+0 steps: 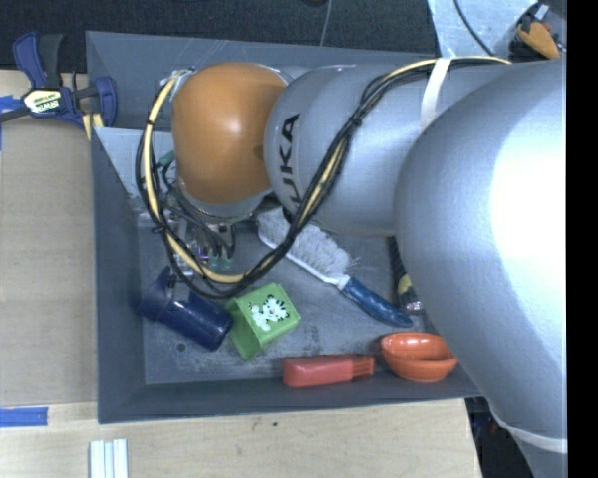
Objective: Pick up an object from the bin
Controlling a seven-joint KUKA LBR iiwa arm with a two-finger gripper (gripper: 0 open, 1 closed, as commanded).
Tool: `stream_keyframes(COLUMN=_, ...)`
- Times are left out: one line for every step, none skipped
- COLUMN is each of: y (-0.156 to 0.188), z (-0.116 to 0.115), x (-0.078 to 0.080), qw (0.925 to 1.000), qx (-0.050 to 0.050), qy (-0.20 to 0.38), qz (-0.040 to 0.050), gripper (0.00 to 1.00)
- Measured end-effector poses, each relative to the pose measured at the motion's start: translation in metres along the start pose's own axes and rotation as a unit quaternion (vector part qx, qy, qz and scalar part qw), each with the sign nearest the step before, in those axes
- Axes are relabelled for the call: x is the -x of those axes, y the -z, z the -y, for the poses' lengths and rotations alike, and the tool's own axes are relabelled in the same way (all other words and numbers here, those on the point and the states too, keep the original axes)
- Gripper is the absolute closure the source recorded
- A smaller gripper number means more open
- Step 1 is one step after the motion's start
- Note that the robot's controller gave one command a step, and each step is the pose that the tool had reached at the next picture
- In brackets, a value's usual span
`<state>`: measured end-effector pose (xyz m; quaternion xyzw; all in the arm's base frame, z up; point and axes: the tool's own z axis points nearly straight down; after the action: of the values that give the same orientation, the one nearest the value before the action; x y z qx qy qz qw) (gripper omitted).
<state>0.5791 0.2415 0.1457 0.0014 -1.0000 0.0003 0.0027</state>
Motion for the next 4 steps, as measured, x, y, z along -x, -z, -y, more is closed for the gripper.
stream_keyframes(y=0.004, z=0.001, x=0.002, qw=1.0, qx=0.001, qy=-0.002, qz=0.0037, gripper=0.0)
stream_keyframes(y=-0.077, z=-0.001, x=-0.063, qw=0.9951, qx=0.001, qy=-0.099, qz=0.0023, gripper=0.0)
stream_keyframes(y=-0.014, z=0.005, x=-0.045, qw=0.998, qx=0.002, qy=-0.063, qz=0.0054, gripper=0.0)
stream_keyframes(y=-0.046, z=-0.004, x=-0.07, qw=0.9822, qx=0.0, qy=-0.188, qz=0.0001, gripper=0.0)
